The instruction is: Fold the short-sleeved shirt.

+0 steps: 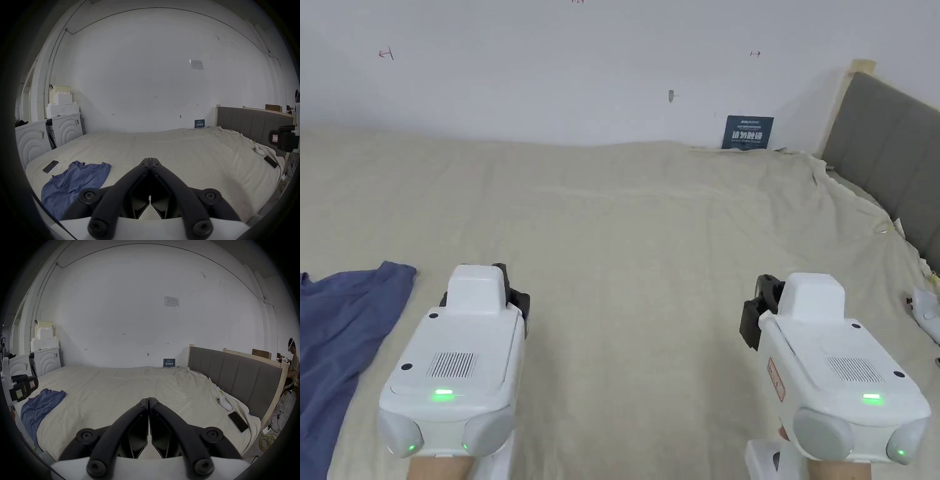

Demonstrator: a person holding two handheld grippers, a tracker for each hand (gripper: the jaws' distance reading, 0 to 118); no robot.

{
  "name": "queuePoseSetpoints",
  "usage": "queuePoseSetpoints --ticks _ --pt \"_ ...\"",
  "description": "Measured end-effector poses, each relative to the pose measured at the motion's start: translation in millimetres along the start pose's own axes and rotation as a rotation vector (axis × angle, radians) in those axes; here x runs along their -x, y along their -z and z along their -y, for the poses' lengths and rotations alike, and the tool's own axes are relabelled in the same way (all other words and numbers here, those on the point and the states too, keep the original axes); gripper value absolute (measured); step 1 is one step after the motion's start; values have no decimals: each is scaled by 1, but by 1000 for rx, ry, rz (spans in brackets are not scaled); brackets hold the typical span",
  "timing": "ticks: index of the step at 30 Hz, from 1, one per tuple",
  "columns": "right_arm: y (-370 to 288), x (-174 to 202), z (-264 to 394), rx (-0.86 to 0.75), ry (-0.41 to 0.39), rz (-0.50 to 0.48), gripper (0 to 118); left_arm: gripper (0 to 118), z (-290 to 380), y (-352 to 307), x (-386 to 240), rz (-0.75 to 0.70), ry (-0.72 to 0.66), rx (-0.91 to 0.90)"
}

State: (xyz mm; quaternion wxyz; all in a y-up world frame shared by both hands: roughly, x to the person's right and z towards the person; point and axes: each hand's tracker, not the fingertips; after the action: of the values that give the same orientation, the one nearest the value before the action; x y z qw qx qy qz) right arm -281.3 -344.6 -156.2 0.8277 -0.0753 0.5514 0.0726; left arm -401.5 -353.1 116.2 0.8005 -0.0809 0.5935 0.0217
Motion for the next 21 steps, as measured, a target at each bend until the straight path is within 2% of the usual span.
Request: queuePoseSetpoints --ticks 21 --pt "1 2 1 9 -3 -12 0 0 1 -2 -5 20 -8 7"
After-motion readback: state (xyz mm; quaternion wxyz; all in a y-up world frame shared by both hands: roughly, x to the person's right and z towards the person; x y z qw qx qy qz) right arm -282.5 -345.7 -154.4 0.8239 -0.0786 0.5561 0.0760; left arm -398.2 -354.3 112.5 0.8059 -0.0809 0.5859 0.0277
